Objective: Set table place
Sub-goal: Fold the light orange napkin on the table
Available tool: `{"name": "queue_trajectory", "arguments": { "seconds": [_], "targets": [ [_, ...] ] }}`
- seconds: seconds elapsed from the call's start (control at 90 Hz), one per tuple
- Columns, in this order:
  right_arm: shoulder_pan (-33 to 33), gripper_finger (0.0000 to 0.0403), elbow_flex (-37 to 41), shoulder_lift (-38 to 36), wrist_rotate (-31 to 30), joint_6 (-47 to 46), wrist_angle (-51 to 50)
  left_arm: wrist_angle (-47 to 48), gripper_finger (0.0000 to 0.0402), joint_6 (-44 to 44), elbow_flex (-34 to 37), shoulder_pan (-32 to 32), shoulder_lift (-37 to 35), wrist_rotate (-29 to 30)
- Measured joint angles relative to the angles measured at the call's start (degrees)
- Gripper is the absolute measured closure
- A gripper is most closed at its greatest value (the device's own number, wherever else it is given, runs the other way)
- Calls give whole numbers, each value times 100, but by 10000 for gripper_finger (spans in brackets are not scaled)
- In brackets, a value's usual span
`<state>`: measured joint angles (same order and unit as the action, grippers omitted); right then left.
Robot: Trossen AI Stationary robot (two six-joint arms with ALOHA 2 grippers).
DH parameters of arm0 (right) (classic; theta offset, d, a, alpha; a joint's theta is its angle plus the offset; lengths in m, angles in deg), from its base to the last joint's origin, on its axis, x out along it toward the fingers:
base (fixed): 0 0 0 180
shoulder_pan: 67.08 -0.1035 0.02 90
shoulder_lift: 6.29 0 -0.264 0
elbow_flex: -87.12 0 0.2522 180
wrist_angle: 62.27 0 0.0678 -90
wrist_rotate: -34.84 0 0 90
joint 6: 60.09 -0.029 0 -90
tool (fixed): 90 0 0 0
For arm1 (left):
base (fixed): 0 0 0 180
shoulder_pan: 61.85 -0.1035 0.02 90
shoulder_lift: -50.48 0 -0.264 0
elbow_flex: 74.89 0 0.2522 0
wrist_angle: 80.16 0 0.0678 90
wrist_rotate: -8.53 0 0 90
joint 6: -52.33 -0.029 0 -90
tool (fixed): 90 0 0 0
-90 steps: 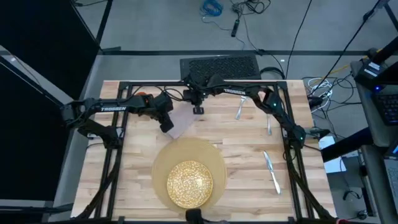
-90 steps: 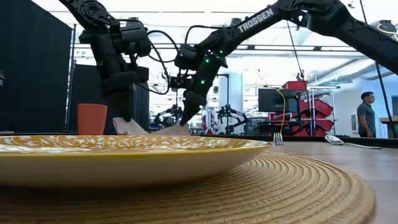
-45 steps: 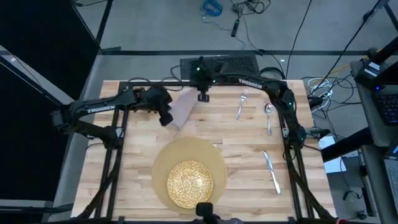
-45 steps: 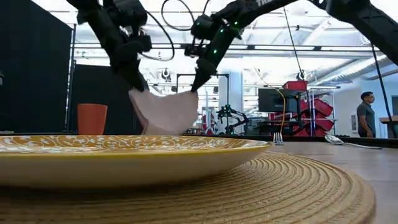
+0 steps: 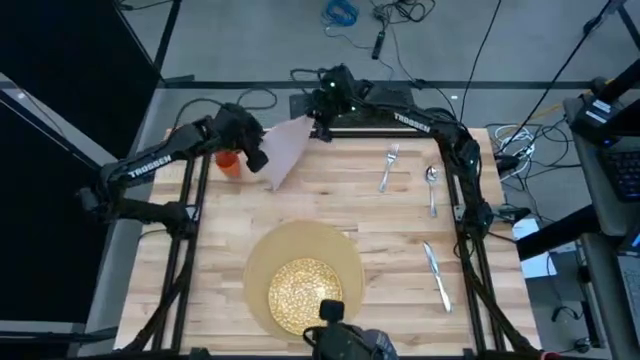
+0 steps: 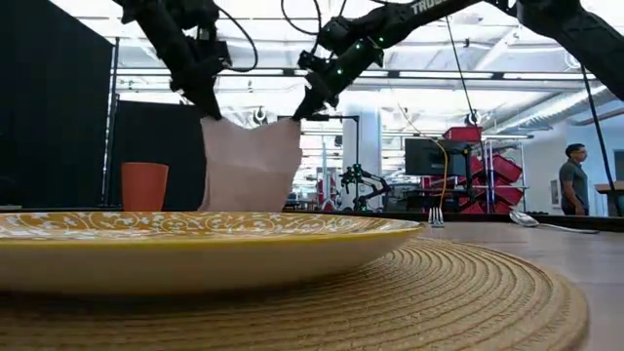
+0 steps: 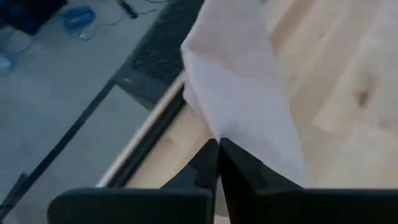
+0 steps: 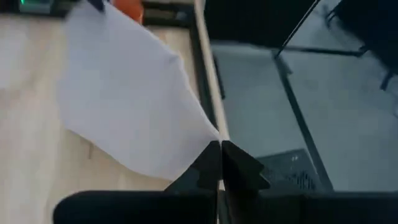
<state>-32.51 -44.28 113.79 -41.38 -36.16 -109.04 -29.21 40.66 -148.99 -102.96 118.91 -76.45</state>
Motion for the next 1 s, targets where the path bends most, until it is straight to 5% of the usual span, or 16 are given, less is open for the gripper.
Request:
{"name": "queue_trajectory", "arguments": {
  "seconds": [0.389,0.756,1.0],
  "targets": [
    [-375,403,-360,4,-13,-228,-2321,496,402,-80,-48,74,2,-654],
    [-794,403,-360,-268,-209,-274,-2347,543,402,-358,-186,294,-32,-1209],
    [-673,403,-362,-618,-812,-228,-1547,-104,402,-821,-549,289,-79,-139]
  ]
}}
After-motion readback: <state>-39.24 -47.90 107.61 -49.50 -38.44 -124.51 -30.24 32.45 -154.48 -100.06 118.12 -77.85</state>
